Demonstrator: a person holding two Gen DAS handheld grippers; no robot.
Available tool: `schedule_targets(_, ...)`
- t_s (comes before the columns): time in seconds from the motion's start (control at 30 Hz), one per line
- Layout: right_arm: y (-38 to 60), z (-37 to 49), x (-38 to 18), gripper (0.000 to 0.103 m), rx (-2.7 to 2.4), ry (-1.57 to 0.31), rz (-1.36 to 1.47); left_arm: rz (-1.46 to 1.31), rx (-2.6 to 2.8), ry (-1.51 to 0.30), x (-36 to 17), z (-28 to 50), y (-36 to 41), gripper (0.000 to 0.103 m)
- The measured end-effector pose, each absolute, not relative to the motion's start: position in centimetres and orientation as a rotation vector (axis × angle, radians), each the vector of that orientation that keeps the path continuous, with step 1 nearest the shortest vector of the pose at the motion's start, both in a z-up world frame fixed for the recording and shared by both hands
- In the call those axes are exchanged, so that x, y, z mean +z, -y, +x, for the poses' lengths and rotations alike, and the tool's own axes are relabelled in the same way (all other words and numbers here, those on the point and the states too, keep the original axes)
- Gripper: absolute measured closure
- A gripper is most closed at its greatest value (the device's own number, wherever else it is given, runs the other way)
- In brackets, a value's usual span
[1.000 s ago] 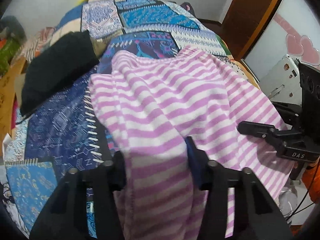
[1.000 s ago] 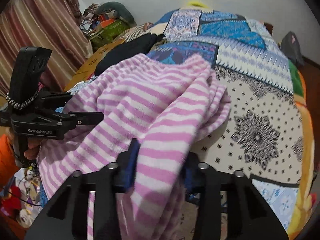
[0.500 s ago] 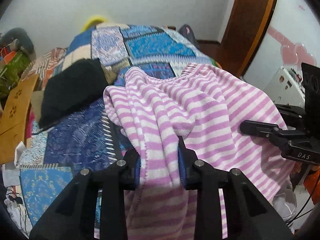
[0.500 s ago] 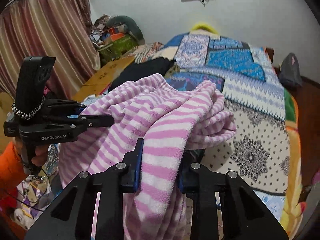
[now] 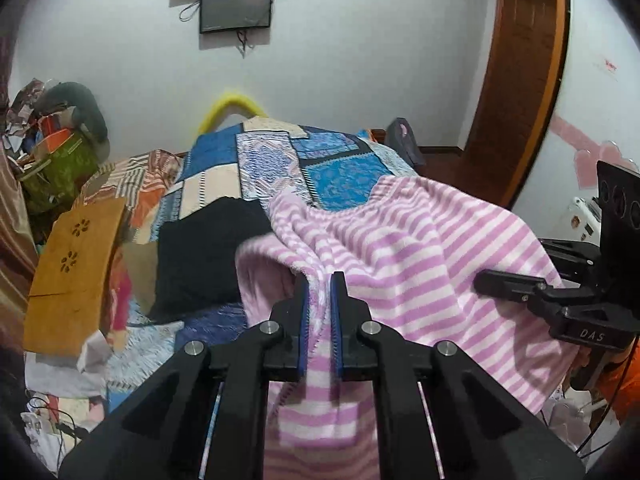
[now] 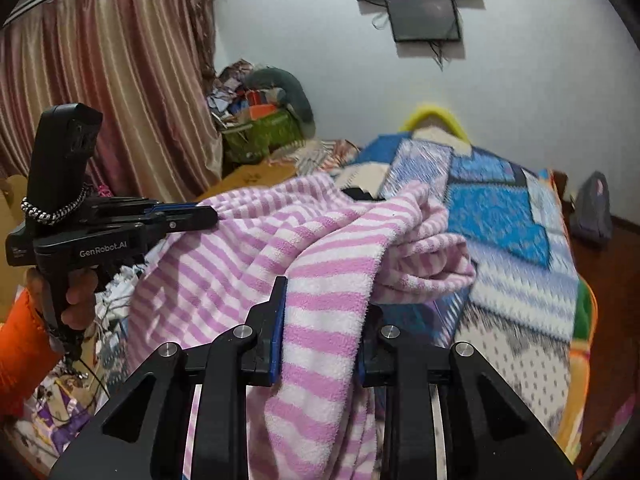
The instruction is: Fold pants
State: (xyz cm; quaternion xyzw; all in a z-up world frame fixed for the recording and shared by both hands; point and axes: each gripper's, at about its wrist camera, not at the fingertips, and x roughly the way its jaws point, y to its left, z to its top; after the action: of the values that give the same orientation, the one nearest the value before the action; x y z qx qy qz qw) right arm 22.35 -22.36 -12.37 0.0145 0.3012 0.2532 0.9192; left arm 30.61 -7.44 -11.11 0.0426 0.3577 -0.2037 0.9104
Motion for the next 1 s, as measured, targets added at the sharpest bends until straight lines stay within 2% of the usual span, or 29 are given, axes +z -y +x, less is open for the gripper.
schedule_targets(0.1,21.2,24.0,-13.2,0.079,0.537,-0.661,0.002,0.059,-0.443,-0.808,-12.9,32.2,6.2,0.094)
schedule_targets(0.3,22.5,25.9,-19.1,0.079,0.507,-0.812,0.052,0.077,-0.415,-1.016,-21.1,34.4,5.6,0.093)
schedule_targets(0.43,23.8,26.7,-23.3,0.079,0.498,-0.936,0.084,0.037,-0.451,-1.094,-24.0,34.3,5.0,0.093)
schedule_targets(0.5,24.0,26.6,-23.9,0.079,0.504,-0.952,0.071,0.045,-0.443,-1.103,-24.5,34.0,4.6,0.083)
schedule_targets(0.53,24.1,26.4,-24.0,0.077,0.508,-0.957,0.075,0.045,-0.434,-1.103,-24.6,33.8,4.3,0.071)
schedule_targets(0.57,24.2,26.2,-24.0,0.076,0.511,-0.960,0.081,0.044,-0.420,-1.099,-24.5,33.7,3.9,0.055)
schedule_targets(0.63,24.3,25.9,-23.7,0.075,0.505,-0.963,0.093,0.041,-0.396,-1.085,-24.2,33.8,3.2,0.036)
schedule_targets(0.73,24.8,25.2,-23.2,0.064,0.464,-0.947,0.070,0.029,-0.372,-1.078,-23.5,33.8,2.1,0.030)
schedule_targets(0.8,25.1,24.6,-22.5,0.044,0.427,-0.930,0.057,0.011,-0.376,-1.095,-23.5,33.7,1.9,0.029)
schedule_targets(0.83,25.4,24.4,-22.3,0.041,0.417,-0.921,0.056,0.001,-0.385,-1.101,-23.5,33.7,1.9,0.028)
schedule_targets(0.97,25.9,24.1,-22.7,0.032,0.396,-0.931,0.065,-0.007,-0.422,-1.139,-25.1,32.9,3.2,0.007)
schedule_targets(1.0,26.0,24.1,-23.0,0.031,0.393,-0.942,0.068,0.000,-0.425,-1.154,-25.6,32.8,3.7,0.006)
